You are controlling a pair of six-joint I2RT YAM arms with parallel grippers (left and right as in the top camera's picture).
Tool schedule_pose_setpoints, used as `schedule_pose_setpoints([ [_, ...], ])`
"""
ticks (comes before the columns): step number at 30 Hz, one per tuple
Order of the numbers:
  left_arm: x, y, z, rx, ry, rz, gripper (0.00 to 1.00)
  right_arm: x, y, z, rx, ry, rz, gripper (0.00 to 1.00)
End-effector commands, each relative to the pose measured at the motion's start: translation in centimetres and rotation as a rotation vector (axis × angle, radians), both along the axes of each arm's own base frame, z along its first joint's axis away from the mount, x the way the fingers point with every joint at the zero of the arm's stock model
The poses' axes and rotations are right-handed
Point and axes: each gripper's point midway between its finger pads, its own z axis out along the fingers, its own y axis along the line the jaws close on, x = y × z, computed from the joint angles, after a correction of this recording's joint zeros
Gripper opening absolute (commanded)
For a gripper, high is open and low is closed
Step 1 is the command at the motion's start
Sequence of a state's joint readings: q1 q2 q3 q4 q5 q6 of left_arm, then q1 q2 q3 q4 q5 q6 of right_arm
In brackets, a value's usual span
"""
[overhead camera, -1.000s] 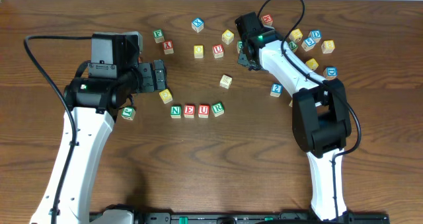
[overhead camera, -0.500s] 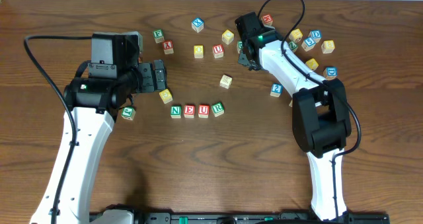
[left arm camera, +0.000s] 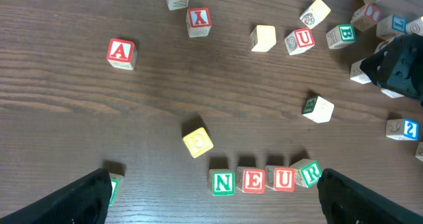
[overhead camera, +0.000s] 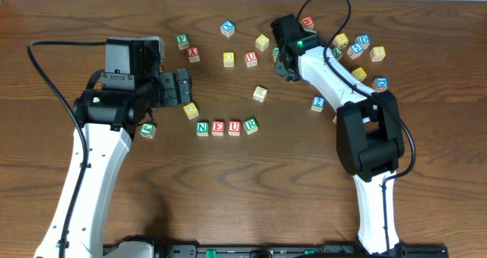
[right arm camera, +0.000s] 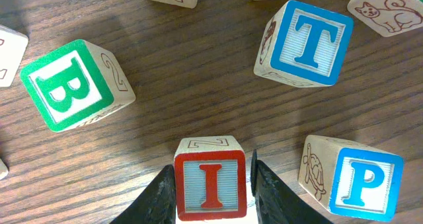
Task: Spell out NEURIPS
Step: 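Lower the right gripper and close it on the red I block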
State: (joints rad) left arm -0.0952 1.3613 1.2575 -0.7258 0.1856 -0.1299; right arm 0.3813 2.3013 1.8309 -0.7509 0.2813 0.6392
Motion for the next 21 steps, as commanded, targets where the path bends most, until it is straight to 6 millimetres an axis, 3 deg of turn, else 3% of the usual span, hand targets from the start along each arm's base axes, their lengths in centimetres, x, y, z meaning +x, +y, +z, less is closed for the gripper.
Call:
schedule_pose_setpoints([
  [1, 0.25, -0.07, 1.25, -0.004, -0.033, -0.006, 0.98, -0.03, 0.03, -1.15, -0.027, 0.014, 0.005, 0.33],
  [21, 0.24, -0.07, 1.25, -0.004, -0.033, -0.006, 0.98, -0.09, 0.05, -1.53, -0.031, 0.021, 0.008, 0.32],
])
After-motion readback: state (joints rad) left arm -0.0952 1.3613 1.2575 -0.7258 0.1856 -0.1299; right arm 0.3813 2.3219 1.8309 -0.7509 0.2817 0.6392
